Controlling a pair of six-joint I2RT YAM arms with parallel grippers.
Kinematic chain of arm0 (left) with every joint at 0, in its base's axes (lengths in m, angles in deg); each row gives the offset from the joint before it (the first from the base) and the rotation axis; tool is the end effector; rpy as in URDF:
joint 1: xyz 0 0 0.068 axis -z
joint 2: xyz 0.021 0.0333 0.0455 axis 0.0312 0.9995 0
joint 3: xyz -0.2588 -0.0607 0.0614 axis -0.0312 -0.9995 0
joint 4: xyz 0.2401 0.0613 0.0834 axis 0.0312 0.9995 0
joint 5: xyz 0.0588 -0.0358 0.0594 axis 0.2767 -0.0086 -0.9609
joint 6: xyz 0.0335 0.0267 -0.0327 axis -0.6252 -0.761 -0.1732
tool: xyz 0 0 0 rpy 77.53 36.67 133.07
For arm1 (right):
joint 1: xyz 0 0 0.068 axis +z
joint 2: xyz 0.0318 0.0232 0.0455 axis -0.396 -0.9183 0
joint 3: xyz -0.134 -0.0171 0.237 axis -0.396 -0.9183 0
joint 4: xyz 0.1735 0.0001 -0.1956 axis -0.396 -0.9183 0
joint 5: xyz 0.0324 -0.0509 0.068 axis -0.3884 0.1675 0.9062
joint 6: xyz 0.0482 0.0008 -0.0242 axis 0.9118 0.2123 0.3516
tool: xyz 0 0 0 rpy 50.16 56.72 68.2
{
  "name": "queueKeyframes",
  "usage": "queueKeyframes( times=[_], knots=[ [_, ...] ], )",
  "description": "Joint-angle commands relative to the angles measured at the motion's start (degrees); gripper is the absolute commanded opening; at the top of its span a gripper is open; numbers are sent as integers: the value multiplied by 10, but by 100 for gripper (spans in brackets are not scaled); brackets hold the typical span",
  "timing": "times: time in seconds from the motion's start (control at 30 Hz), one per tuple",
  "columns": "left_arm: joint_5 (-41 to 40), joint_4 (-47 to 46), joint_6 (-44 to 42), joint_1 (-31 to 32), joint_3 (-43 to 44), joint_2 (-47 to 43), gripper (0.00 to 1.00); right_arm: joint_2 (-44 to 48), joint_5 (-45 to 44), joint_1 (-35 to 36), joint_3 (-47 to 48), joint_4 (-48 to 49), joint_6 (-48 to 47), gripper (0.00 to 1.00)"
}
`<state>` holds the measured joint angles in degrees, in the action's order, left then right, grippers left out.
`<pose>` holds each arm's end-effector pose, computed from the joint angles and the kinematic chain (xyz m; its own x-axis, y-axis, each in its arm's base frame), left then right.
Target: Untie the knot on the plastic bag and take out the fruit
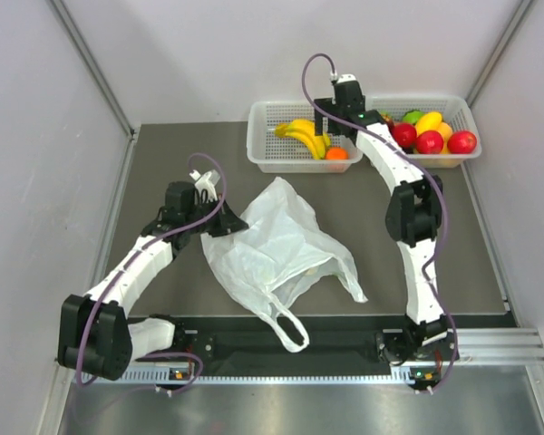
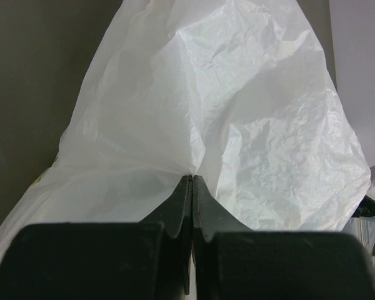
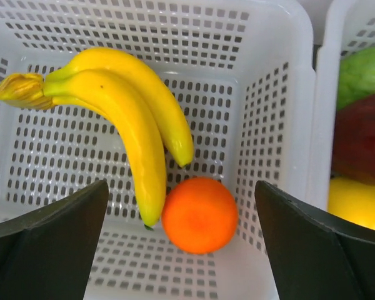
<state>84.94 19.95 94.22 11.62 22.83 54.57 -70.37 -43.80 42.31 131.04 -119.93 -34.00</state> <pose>0.2402 -0.0776 0.2437 -0.8010 -0.2223 -0.5559 0.2792 0.6826 -0.6753 0.5154 0.1708 0.2843 -0.5511 -0.0574 -0.8325 -0.1151 0.9933 0.0077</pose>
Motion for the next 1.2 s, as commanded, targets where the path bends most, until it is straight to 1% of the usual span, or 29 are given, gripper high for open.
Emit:
queueKeyframes(
  times=[0.0, 0.03, 0.07, 0.1, 0.13, 0.17, 0.2, 0.23, 0.27, 0.3, 0.33, 0.37, 0.43, 0.5, 0.53, 0.57, 0.63, 0.67, 0.77, 0.8, 0.83, 0.87, 0.9, 1.0, 1.03, 1.07, 1.1, 1.17],
  knots=[
    [26, -29, 5, -3, 34, -5, 0, 136, -8, -2, -35, 10, 9, 100],
    [29, -26, 6, -3, 43, -6, 0, 194, 11, -3, -58, 11, 13, 100],
    [30, -21, 8, -3, 48, -8, 0, 227, 23, -3, -119, 16, 23, 100],
    [37, -20, 10, -2, 54, -10, 0, 260, 35, -1, -156, 25, 27, 100],
    [40, -19, 13, -2, 65, -15, 0, 331, 56, 2, -195, 34, 31, 100],
    [43, -16, 15, -2, 70, -17, 0, 366, 68, 6, -279, 44, 38, 100],
    [48, -14, 20, -1, 85, -20, 0, 433, 97, 10, -319, 55, 40, 100],
    [53, -9, 23, -1, 93, -22, 0, 465, 118, 14, -355, 55, 41, 100],
    [54, -6, 25, 1, 101, -26, 0, 497, 127, 25, -423, 60, 41, 100],
    [54, -2, 29, 3, 109, -26, 0, 527, 150, 32, -459, 69, 41, 100],
    [56, 0, 32, 6, 123, -31, 0, 583, 158, 41, -491, 82, 41, 100],
    [60, 3, 35, 8, 130, -31, 0, 610, 163, 55, -543, 83, 41, 100],
    [64, 6, 39, 14, 142, -37, 0, 674, 153, 70, -596, 56, 44, 100],
    [57, 12, 36, 16, 144, -38, 0, 711, 153, 92, -624, 34, 47, 100],
    [52, 16, 26, 16, 143, -37, 0, 746, 160, 103, -638, 25, 45, 100],
    [39, 23, 20, 16, 141, -36, 0, 762, 161, 132, -666, 14, 46, 100],
    [34, 38, 7, 16, 132, -28, 0, 799, 168, 168, -689, 3, 45, 100],
    [31, 38, 4, 16, 128, -26, 0, 808, 162, 209, -710, -1, 51, 100],
    [21, 33, 1, 16, 108, -20, 0, 828, 119, 268, -755, 6, 74, 100],
    [12, 27, 1, 16, 102, -19, 0, 831, 111, 303, -766, 19, 79, 100],
    [9, 19, 2, 16, 91, -17, 0, 831, 104, 319, -775, 25, 91, 99],
    [5, 16, 2, 16, 86, -14, 0, 827, 104, 350, -792, 33, 96, 96],
    [-7, 16, 0, 16, 79, -11, 0, 820, 83, 367, -801, 57, 103, 95],
    [-25, 13, -5, 16, 63, 2, 0, 791, 50, 427, -824, 86, 120, 93],
    [-41, 9, -7, 15, 58, 8, 0, 760, 45, 438, -819, 95, 121, 92],
    [-49, 9, -7, 15, 56, 11, 0, 745, 44, 461, -814, 98, 122, 90],
    [-58, 9, -9, 15, 54, 13, 0, 716, 47, 471, -809, 101, 122, 89],
    [-75, 7, -12, 15, 54, 22, 0, 695, 59, 492, -799, 115, 130, 85]
  ],
)
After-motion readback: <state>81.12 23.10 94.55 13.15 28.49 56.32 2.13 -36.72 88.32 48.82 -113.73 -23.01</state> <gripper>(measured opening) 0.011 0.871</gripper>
